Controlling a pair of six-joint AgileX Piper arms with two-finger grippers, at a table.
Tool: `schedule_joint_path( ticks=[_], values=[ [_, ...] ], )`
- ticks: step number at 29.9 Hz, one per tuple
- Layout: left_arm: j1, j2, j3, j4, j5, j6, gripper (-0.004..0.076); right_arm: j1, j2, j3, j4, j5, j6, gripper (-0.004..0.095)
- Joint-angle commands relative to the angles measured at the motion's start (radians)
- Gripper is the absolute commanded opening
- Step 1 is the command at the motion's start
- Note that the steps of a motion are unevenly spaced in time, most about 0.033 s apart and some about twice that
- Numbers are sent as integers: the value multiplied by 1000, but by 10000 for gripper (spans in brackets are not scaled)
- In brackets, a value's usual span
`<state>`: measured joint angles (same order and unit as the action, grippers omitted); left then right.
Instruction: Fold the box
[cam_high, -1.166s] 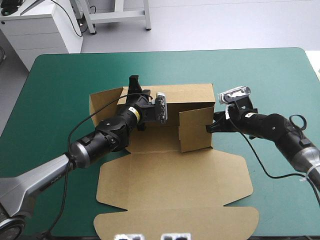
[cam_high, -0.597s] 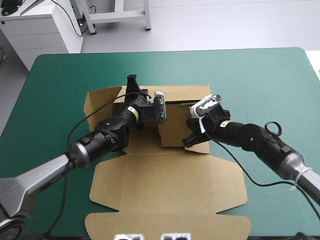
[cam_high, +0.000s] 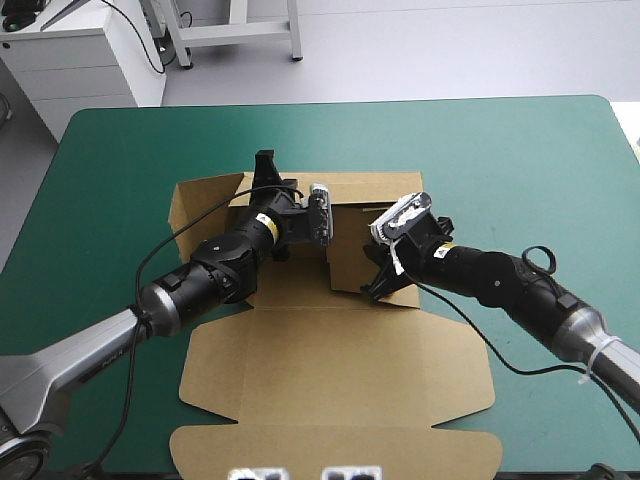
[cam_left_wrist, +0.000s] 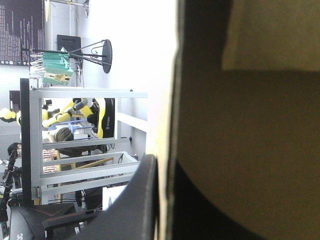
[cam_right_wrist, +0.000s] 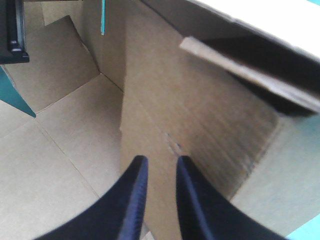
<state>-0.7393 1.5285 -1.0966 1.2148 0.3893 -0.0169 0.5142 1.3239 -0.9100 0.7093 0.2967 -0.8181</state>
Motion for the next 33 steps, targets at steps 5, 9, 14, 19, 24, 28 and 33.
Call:
schedule_joint_path(
  ticks=[5, 9, 14, 19, 24, 28, 33],
  values=[
    [-2, -31, -13, -17, 36, -15, -8, -9, -34, -28, -237, -56, 284, 407],
    [-2, -31, -13, -17, 36, -15, -8, -48, -36, -28, -510, 2, 567, 398],
    [-2, -31, -13, -17, 25, -15, -8, -134, -56, -28, -790, 62, 843, 398],
    [-2, -31, -13, -17, 1, -6, -8, -246, -92, -28, -965, 80, 976, 398],
    [-2, -31, -13, -17, -33, -6, -8, -389, -124, -30, -970, 111, 1016, 391],
    [-2, -31, -13, -7, -87, -6, -8, -433, -172, -45, -947, 120, 1014, 277],
    [-2, -31, -13, -3, -157, -6, -8, -433, -222, -117, -852, 155, 932, 20]
  ],
)
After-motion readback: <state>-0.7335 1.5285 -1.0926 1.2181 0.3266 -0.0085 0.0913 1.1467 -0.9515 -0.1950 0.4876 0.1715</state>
